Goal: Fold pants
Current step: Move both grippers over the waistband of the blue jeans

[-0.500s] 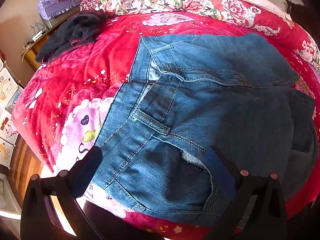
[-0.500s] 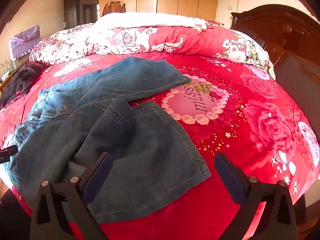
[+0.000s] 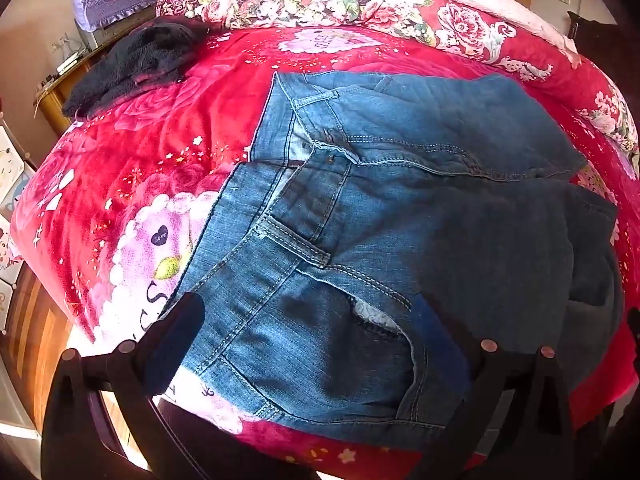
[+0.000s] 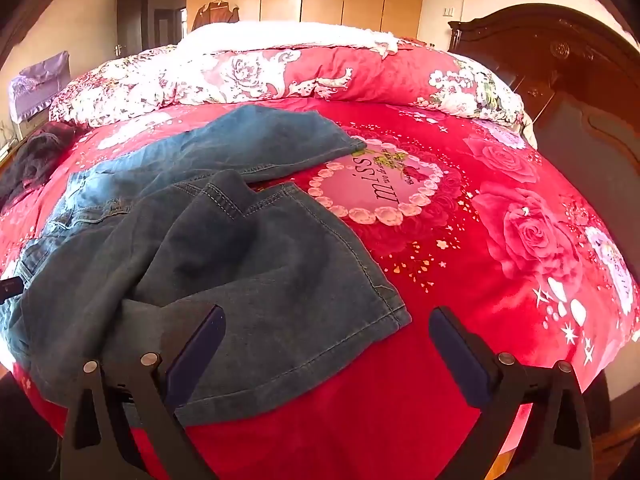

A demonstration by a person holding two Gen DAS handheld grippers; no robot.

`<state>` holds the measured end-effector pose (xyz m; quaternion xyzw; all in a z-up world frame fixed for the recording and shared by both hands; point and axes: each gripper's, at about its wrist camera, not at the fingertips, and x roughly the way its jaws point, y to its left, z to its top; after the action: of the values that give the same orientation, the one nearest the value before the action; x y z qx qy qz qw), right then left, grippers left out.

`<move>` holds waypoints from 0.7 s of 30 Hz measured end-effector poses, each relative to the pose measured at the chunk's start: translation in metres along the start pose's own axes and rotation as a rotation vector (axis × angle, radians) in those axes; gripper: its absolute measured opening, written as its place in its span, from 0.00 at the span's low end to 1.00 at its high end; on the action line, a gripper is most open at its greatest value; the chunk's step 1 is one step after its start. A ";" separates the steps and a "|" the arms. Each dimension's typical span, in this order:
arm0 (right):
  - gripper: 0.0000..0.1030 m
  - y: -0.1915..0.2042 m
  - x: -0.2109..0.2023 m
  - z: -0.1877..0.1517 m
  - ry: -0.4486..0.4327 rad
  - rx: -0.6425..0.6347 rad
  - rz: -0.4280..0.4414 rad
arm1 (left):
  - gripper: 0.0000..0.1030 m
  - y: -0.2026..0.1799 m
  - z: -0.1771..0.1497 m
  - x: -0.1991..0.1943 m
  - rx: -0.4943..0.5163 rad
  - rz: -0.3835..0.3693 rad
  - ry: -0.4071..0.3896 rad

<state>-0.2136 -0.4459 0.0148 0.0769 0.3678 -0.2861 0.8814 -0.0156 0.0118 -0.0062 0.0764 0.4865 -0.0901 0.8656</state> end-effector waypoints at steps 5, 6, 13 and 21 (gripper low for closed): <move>0.99 0.001 0.000 -0.001 0.002 -0.004 -0.005 | 1.00 0.000 0.000 0.000 0.006 -0.011 0.001; 0.99 0.002 0.000 -0.002 0.002 -0.006 -0.004 | 1.00 0.000 -0.001 0.000 0.009 -0.012 -0.001; 0.99 0.002 -0.001 -0.002 0.005 -0.006 -0.004 | 1.00 -0.002 -0.003 -0.002 0.019 -0.026 -0.003; 0.99 0.000 -0.001 -0.003 0.008 0.005 -0.005 | 1.00 -0.004 -0.003 -0.003 0.024 -0.035 -0.004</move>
<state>-0.2159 -0.4443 0.0134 0.0794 0.3708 -0.2890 0.8790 -0.0210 0.0088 -0.0055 0.0782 0.4848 -0.1112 0.8640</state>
